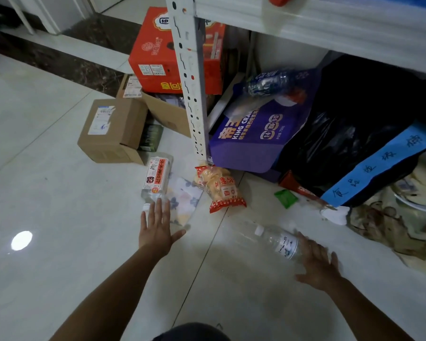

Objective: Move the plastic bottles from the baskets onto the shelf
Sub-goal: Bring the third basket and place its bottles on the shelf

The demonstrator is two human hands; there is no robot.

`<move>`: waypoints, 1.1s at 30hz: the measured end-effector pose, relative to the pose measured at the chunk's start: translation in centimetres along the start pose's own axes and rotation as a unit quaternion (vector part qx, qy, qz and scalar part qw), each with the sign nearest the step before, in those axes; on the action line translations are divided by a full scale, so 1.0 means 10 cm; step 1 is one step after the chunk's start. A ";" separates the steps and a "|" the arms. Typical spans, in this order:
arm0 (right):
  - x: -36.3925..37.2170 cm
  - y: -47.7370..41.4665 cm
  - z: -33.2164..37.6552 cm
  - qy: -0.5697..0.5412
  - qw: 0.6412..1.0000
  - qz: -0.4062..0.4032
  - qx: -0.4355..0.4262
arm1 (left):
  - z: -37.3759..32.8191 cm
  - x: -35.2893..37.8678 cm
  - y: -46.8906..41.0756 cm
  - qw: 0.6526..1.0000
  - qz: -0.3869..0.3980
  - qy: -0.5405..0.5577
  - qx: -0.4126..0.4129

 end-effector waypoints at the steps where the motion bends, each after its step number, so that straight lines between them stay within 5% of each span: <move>1: -0.01 -0.02 0.01 0.008 1.000 -0.014 0.002 | 0.02 0.02 0.01 1.000 0.002 0.000 0.001; 8: 0.08 -0.08 0.33 0.115 0.992 -0.050 -0.033 | 0.07 0.12 -0.01 1.000 0.021 0.009 -0.001; 14: 0.11 -0.10 0.40 0.102 0.993 -0.054 -0.026 | 0.19 -0.02 0.00 0.998 -0.020 -0.040 0.038; 19: 0.15 -0.15 0.41 0.079 0.996 -0.044 -0.011 | 0.66 -0.15 -0.18 0.998 -0.018 -0.050 -0.029; 33: 0.47 -0.42 1.81 0.134 0.978 0.008 -0.162 | 0.46 -0.08 -0.73 0.984 0.033 0.141 -0.104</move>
Point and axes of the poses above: each hand's wrist, its own y-axis away from the middle knuckle, its own x-axis out of the palm, z = x × y, the point moved 5 cm from there along -y, towards the middle knuckle, and after that the axes turned 13 degrees about -y, right-handed, at the moved point
